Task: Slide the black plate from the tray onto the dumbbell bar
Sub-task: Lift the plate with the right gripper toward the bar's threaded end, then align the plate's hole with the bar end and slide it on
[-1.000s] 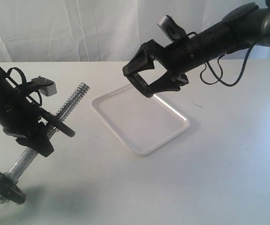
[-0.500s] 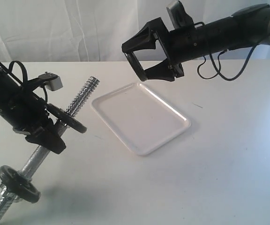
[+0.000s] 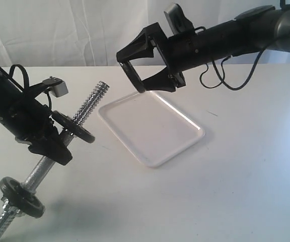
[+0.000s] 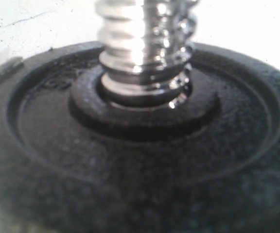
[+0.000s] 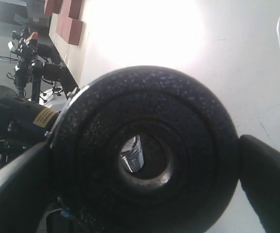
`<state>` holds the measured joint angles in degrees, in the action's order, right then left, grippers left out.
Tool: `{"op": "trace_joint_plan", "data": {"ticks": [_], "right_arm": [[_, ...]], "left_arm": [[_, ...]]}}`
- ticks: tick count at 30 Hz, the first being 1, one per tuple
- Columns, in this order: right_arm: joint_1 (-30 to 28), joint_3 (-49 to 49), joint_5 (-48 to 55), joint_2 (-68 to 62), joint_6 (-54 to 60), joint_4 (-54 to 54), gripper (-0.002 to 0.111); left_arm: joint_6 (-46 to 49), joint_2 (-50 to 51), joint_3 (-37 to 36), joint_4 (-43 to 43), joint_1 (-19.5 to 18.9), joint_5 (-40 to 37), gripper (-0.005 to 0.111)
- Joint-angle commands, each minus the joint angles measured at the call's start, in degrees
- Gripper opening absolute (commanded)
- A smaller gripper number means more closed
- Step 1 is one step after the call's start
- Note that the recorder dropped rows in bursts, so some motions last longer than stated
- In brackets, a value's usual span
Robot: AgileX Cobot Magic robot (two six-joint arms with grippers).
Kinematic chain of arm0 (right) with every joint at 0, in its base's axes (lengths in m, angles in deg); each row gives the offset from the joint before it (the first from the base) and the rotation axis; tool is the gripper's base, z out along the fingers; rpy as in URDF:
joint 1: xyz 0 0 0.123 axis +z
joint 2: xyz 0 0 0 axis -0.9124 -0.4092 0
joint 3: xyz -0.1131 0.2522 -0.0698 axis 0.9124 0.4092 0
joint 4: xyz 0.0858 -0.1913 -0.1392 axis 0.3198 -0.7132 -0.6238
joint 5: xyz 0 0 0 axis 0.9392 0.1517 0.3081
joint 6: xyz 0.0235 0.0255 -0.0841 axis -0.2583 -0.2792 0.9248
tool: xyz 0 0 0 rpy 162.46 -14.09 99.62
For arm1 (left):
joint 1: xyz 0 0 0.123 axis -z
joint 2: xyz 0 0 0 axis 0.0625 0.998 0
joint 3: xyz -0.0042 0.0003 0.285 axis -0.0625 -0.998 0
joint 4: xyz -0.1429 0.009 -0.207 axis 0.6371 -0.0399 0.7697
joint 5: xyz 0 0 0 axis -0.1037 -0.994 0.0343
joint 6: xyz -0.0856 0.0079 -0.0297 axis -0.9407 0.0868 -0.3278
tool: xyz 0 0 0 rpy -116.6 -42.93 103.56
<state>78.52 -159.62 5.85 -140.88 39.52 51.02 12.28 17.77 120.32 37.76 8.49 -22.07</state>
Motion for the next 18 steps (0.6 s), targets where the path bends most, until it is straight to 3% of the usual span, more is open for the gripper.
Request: {"op": "trace_joint_plan", "data": {"ticks": [1, 10, 18], "right_arm": [[1.56, -0.18, 1.52, 1.38, 0.08, 3.48, 0.000], [3.33, -0.18, 1.52, 1.38, 0.08, 2.91, 0.000], [3.58, -0.18, 1.52, 1.38, -1.31, -3.79, 0.000]], "left_arm": [[0.19, -3.31, 1.00, 8.51, 1.74, -5.40, 0.000], [0.33, -3.31, 1.00, 7.61, 3.36, -4.58, 0.000], [-0.08, -3.31, 1.00, 5.95, 3.36, -3.96, 0.000]]}}
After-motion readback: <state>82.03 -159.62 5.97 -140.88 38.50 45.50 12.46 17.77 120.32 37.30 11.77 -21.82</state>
